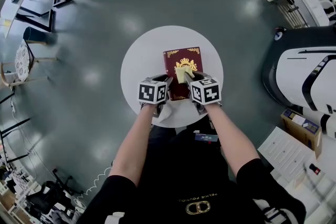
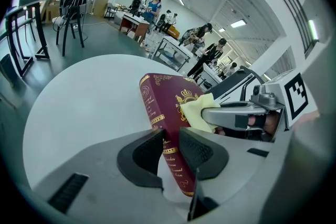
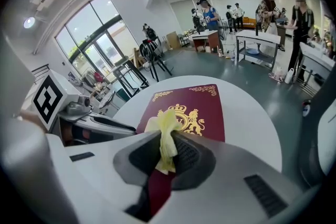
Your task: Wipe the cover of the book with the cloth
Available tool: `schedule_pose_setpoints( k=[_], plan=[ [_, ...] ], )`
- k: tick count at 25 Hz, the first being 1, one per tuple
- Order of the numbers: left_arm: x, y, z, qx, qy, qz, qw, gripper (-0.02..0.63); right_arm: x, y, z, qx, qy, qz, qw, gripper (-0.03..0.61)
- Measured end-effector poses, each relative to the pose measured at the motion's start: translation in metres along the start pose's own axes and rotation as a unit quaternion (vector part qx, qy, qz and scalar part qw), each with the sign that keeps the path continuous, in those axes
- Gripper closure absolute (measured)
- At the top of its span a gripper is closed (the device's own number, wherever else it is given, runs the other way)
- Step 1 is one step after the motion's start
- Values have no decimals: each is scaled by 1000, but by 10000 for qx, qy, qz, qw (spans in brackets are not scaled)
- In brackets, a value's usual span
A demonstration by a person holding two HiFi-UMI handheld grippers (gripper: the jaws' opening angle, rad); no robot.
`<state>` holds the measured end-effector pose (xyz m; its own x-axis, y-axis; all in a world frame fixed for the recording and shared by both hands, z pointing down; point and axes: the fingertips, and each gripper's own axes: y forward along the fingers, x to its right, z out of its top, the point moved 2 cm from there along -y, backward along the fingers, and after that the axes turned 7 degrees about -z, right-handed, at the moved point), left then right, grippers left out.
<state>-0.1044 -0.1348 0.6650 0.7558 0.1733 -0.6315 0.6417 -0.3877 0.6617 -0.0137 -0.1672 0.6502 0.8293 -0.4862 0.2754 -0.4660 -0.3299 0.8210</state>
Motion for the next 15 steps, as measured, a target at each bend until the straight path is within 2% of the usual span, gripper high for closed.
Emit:
schedule_pose_setpoints(
  k=[15],
  plan=[
    [-1,0,-1,-7,-11,-50,10000,517,58,-24,-5,94,274,-479,9984,491]
  ],
)
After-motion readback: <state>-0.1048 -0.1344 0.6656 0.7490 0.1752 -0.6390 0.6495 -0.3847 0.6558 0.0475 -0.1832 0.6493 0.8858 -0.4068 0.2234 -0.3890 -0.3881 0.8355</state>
